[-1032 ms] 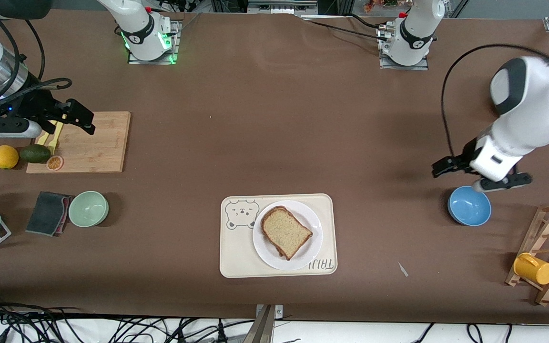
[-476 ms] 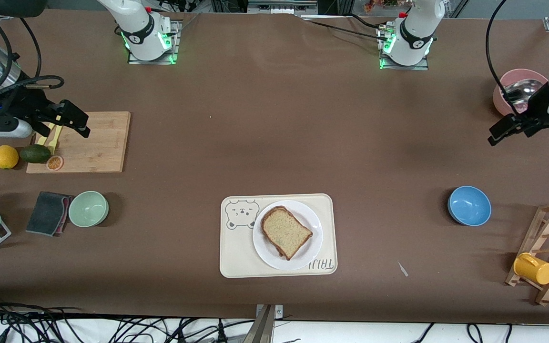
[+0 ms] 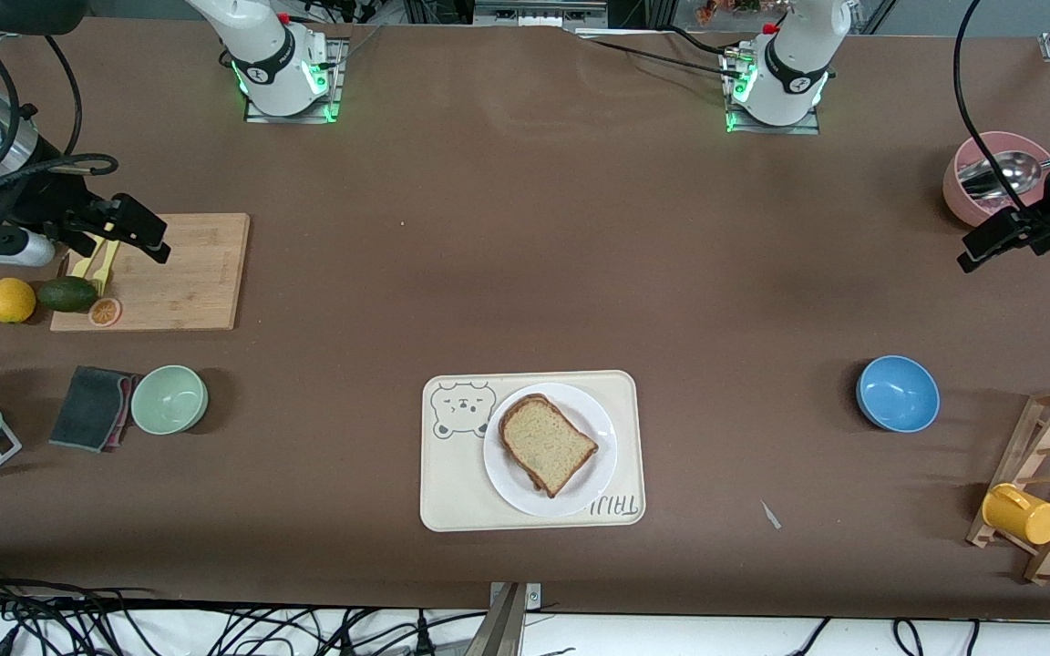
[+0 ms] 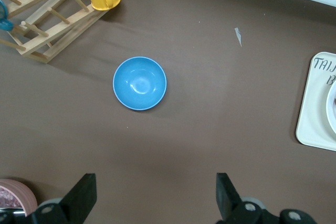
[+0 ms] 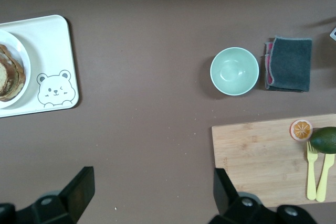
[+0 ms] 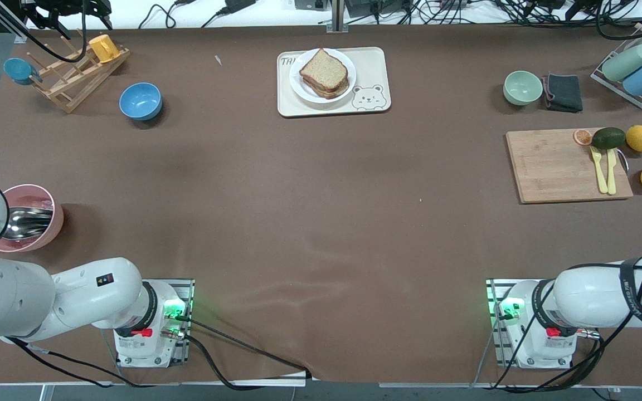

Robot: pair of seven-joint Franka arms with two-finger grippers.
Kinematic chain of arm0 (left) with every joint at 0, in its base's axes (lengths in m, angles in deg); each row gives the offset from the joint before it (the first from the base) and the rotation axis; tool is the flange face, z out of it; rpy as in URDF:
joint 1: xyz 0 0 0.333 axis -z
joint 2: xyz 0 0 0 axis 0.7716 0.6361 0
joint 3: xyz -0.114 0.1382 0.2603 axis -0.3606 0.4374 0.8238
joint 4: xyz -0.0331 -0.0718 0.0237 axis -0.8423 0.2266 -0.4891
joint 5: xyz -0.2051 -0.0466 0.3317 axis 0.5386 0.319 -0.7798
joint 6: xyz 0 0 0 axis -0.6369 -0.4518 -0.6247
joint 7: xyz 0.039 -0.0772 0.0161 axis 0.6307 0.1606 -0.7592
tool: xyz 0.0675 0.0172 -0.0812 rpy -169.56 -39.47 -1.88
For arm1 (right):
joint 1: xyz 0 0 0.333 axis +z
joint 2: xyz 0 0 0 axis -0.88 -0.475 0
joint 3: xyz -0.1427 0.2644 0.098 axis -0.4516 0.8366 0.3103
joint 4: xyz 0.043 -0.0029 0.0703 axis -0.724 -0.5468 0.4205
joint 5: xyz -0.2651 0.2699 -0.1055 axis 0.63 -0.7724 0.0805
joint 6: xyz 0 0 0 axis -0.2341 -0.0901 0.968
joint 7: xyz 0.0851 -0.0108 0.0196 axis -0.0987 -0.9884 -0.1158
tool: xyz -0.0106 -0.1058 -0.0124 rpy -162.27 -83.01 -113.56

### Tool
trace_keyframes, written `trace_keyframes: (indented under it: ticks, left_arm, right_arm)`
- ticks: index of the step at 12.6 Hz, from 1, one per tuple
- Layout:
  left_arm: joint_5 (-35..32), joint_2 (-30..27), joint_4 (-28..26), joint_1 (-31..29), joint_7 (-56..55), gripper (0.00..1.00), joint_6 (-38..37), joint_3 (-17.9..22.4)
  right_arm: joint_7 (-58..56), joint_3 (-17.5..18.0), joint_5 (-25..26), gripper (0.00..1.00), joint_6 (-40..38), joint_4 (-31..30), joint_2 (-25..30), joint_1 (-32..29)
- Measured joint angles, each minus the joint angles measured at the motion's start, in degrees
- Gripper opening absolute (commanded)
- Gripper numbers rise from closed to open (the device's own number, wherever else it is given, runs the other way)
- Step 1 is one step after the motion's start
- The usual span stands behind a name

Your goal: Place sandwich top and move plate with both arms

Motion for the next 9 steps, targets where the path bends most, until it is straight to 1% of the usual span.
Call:
trace_keyframes:
  ticks: [2, 3, 6, 9]
  left_arm:
    - [0.00, 1.08, 0.75, 0.03, 0.05, 1.00, 0.00, 0.14]
    - [0.00, 1.45, 1.28, 0.44, 0.07, 1.00, -0.01, 0.92]
    - [0.00, 2.02, 2.10, 5.42, 0.26, 1.00, -0.30, 6.48]
    - [0.00, 2.04, 2.42, 14.27, 0.26, 1.00, -1.39, 14.48]
  right_arm:
    - [0.37, -0.04, 0.00, 1.00, 0.00, 0.00, -0.18, -0.06]
    - [0.39, -0.03, 0.00, 1.00, 0.00, -0.01, -0.46, -0.06]
    - [0.33, -0.05, 0.00, 1.00, -0.08, -0.03, -1.53, -0.06]
    - [-0.78, 0.27, 0.00, 1.00, -2.37, 0.08, -1.59, 0.00]
